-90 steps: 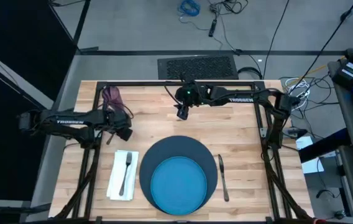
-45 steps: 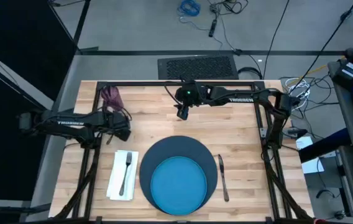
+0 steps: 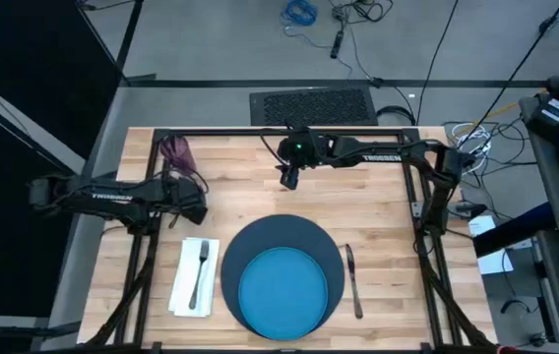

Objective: Set table place
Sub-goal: Put the spoon on the right side of the table knife

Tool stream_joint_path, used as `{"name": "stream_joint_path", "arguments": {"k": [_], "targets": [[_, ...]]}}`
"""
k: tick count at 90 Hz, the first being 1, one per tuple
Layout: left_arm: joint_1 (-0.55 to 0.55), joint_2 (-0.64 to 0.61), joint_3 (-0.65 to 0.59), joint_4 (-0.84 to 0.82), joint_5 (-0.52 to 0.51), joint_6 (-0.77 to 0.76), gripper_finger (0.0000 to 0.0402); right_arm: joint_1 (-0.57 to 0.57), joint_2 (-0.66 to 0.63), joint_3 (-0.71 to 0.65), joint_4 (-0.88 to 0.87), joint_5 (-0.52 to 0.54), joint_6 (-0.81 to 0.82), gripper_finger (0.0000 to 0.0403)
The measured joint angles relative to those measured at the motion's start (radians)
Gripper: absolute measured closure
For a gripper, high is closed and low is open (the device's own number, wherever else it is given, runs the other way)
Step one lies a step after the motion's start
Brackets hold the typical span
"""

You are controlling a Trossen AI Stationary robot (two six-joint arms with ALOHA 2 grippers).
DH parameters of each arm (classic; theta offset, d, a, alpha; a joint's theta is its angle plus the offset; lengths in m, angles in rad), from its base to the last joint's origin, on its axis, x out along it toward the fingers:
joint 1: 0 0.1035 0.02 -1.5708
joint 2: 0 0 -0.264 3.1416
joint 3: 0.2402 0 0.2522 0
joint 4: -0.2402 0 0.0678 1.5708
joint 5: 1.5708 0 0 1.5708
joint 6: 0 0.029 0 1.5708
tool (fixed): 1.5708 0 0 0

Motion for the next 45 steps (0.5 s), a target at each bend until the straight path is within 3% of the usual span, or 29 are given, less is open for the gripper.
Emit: {"name": "stream_joint_path", "arguments": {"k": [14,33,45], "targets": [[0.0,0.0,0.0,0.004,0.01,0.001,0.0289,0.0,0.0,0.0,0.0,0.0,0.0,0.0234],[0.0,0.0,0.0,0.017,0.029,0.027,0.0382,0.0,0.0,0.0,0.0,0.0,0.0,0.0234],[0.0,0.001,0.002,0.014,0.028,0.036,0.0397,0.0,0.0,0.0,0.0,0.0,0.0,0.0234]]}}
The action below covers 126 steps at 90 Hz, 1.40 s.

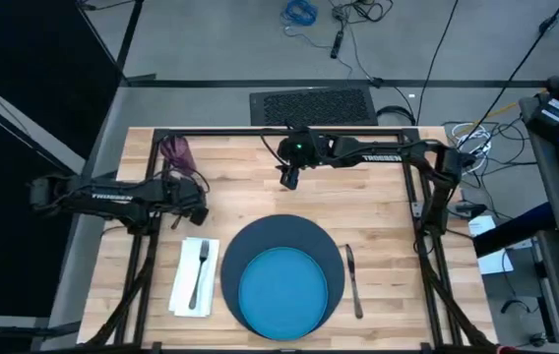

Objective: Set table place
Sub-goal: Put the spoon on the right side of the table knife

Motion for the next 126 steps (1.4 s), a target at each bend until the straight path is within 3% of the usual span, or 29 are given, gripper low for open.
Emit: {"name": "stream_joint_path", "arguments": {"k": [33,55,64,88,107,126], "targets": [[0.0,0.002,0.125,0.032,-0.017,0.092,0.0401,0.0,0.0,0.0,-0.034,0.0,0.0,0.0234],[-0.025,0.001,0.179,0.245,0.097,0.16,0.0401,-0.019,-0.007,0.0,-0.091,0.014,0.052,0.0234],[-0.051,0.001,0.179,0.349,0.152,0.182,0.0401,-0.02,-0.035,0.0,-0.135,0.065,0.077,0.0234],[-0.12,0.001,0.179,0.635,0.16,0.245,0.0402,0.009,-0.194,-0.042,-0.314,0.2,0.143,0.0234],[-0.155,0.001,0.179,1.012,0.03,0.415,0.0401,0.07,-0.444,-0.337,-0.226,0.31,0.309,0.0234],[-0.196,0.044,0.18,1.295,-0.295,0.595,0.0401,0.144,-0.644,-0.714,0.358,0.292,0.377,0.0234]]}}
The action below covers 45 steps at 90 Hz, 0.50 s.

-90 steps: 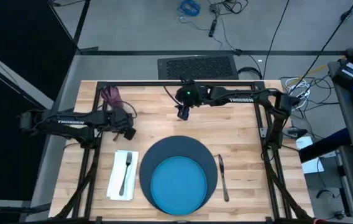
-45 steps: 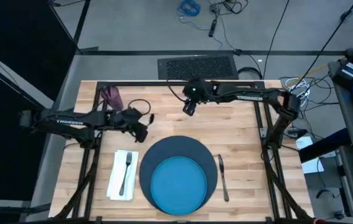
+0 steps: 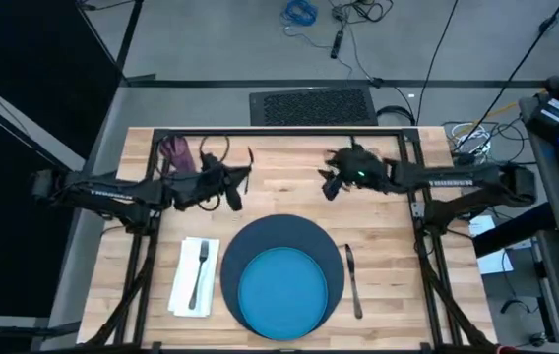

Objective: Set table place
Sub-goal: Put the spoon on the right side of the table knife

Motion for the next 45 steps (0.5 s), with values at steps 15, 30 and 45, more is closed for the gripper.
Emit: {"name": "stream_joint_path", "arguments": {"k": [15,30,45], "targets": [[-0.021,0.145,0.001,0.237,-0.119,0.029,0.0401,0.094,0.032,-0.108,0.344,-0.057,-0.08,0.0234],[-0.027,0.339,0.001,0.49,-0.158,0.057,0.0401,0.187,0.1,-0.101,0.557,0.115,-0.214,0.0234],[-0.027,0.46,0.009,0.707,-0.129,0.092,0.0401,0.215,0.153,-0.071,0.611,0.274,-0.225,0.0234]]}}
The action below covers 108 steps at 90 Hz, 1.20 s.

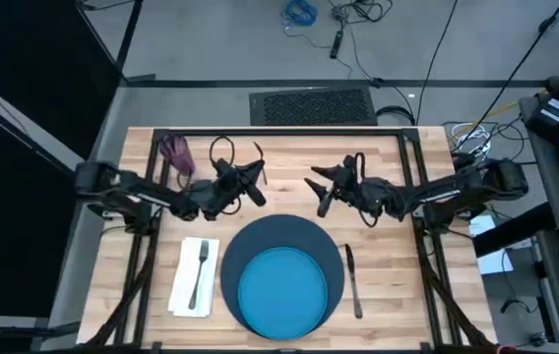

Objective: Set table place
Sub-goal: Put the spoon on the right side of the table knife

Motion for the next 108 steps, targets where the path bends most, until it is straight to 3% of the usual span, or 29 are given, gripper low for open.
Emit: {"name": "stream_joint_path", "arguments": {"k": [17,36,71,108], "targets": [[0.0,0.054,0.088,0.01,0.118,0.029,0.0401,0.0,0.091,0.013,0.038,0.014,0.055,0.0234],[-0.003,0.072,0.144,-0.016,0.146,0.039,0.0401,0.0,0.15,0.036,0.038,0.011,0.057,0.0234],[-0.008,0.088,0.147,-0.015,0.094,0.038,0.0401,0.01,0.158,0.075,0.038,-0.025,-0.013,0.0234],[-0.008,0.204,0.268,-0.02,0.096,0.063,0.0401,0.024,0.158,0.1,0.028,-0.043,-0.049,0.0234]]}}
